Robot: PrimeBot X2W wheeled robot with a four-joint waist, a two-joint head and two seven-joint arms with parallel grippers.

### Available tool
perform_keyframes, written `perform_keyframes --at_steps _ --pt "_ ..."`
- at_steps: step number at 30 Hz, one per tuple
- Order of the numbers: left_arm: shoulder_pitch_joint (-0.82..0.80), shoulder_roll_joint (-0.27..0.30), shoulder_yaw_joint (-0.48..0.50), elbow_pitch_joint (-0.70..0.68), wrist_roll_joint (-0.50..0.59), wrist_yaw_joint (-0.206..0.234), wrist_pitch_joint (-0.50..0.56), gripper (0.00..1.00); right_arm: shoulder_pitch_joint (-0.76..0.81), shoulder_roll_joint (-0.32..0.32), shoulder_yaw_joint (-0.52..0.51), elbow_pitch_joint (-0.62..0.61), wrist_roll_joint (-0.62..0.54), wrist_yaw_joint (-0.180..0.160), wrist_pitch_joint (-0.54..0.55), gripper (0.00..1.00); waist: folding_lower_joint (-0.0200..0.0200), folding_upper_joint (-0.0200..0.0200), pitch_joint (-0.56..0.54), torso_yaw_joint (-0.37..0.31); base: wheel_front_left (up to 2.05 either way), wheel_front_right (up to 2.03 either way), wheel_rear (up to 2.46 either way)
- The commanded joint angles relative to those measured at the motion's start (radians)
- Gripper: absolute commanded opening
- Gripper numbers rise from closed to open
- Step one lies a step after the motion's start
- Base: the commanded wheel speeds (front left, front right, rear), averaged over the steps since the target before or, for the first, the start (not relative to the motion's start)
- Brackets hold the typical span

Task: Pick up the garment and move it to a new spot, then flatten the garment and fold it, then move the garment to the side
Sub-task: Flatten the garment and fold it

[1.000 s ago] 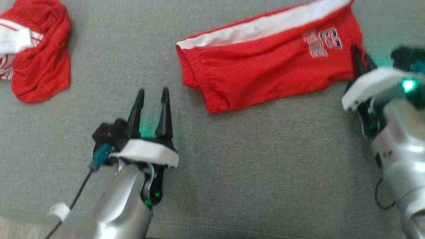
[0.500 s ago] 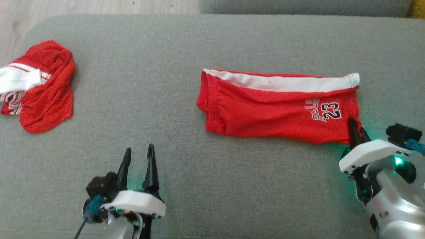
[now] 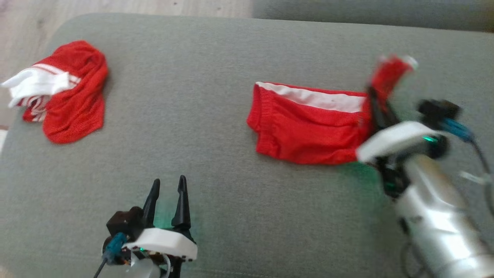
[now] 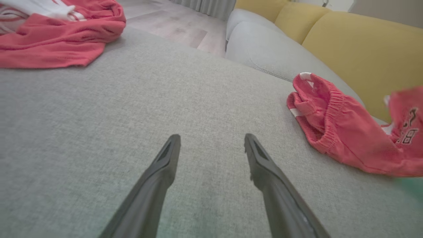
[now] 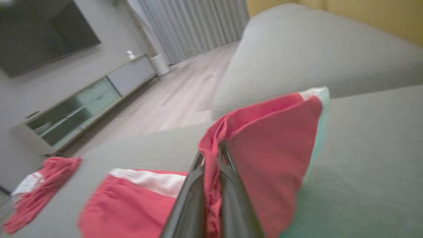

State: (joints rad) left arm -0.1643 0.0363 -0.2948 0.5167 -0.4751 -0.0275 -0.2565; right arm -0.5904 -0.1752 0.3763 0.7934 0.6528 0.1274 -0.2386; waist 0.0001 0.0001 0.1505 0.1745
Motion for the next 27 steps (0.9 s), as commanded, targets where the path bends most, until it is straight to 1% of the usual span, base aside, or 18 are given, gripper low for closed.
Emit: perform_keyframes --at_steps 1,4,7,8,11,14,16,18,19,21,22,25,27 --pt "-0.017 0.014 0.024 -0.019 -0.009 0.000 -0.005 1.00 -0.030 0.048 0.050 -0.049 -0.007 0.003 0.004 0.00 -0.0001 -0.0001 -0.007 0.028 0.00 0.00 0.00" --pt "-0.012 0.014 0.020 -0.017 -0.012 -0.002 -0.005 1.00 -0.033 0.099 0.132 -0.076 0.007 0.003 0.037 0.00 -0.0001 -0.0001 -0.012 0.058 0.00 0.00 0.00" --pt "-0.022 0.014 0.011 -0.010 -0.009 -0.005 -0.005 1.00 -0.021 0.120 0.217 -0.071 0.018 0.003 0.056 0.00 -0.0001 -0.0001 -0.015 0.081 0.00 0.00 0.00" --pt "-0.027 0.014 0.008 -0.007 -0.006 -0.005 -0.005 1.00 -0.016 0.123 0.231 -0.053 0.024 0.003 0.061 1.00 -0.0001 -0.0001 -0.017 0.087 0.00 0.00 0.00" --pt "-0.047 0.014 -0.006 0.000 0.004 -0.007 -0.005 1.00 -0.002 0.124 0.295 -0.075 0.091 0.003 0.040 1.00 -0.0001 -0.0001 -0.017 0.092 0.00 0.00 0.00" --pt "-0.061 0.014 0.000 0.001 0.023 -0.002 -0.005 1.00 0.006 0.125 0.344 -0.098 0.130 0.003 0.011 1.00 -0.0001 -0.0001 -0.016 0.070 0.00 0.00 0.00" --pt "-0.065 0.014 0.015 0.000 0.039 0.003 -0.005 1.00 0.008 0.125 0.345 -0.094 0.132 0.003 -0.006 1.00 -0.0001 -0.0001 -0.019 0.047 0.00 0.00 0.00" --pt "-0.065 0.014 0.034 -0.003 0.061 0.008 -0.005 1.00 0.014 0.125 0.307 -0.075 0.127 0.003 -0.017 1.00 -0.0001 -0.0001 -0.024 0.020 0.00 0.00 0.00" --pt "-0.065 0.014 0.034 -0.003 0.061 0.008 -0.005 1.00 0.014 0.125 0.307 -0.075 0.127 0.003 -0.017 1.00 -0.0001 -0.0001 -0.024 0.020 0.00 0.00 0.00" --pt "-0.062 0.014 0.054 -0.008 0.085 0.009 -0.005 1.00 0.018 0.124 0.247 -0.051 0.093 0.003 -0.022 1.00 -0.0001 -0.0001 -0.029 -0.006 0.00 0.00 0.00" --pt "-0.060 0.014 0.063 -0.012 0.097 0.012 -0.005 1.00 0.023 0.122 0.199 -0.051 0.068 0.003 -0.022 1.00 -0.0001 -0.0001 -0.031 -0.018 0.00 0.00 0.00" --pt "-0.051 0.014 0.088 -0.025 0.135 0.018 -0.005 1.00 0.060 0.107 0.055 -0.070 -0.037 0.003 -0.023 1.00 -0.0001 -0.0001 -0.036 -0.053 0.00 0.00 0.00" --pt "-0.044 0.014 0.100 -0.032 0.149 0.015 -0.005 1.00 0.095 0.100 -0.046 -0.083 -0.120 0.003 -0.023 1.00 -0.0001 -0.0001 -0.043 -0.072 0.00 0.00 0.00"
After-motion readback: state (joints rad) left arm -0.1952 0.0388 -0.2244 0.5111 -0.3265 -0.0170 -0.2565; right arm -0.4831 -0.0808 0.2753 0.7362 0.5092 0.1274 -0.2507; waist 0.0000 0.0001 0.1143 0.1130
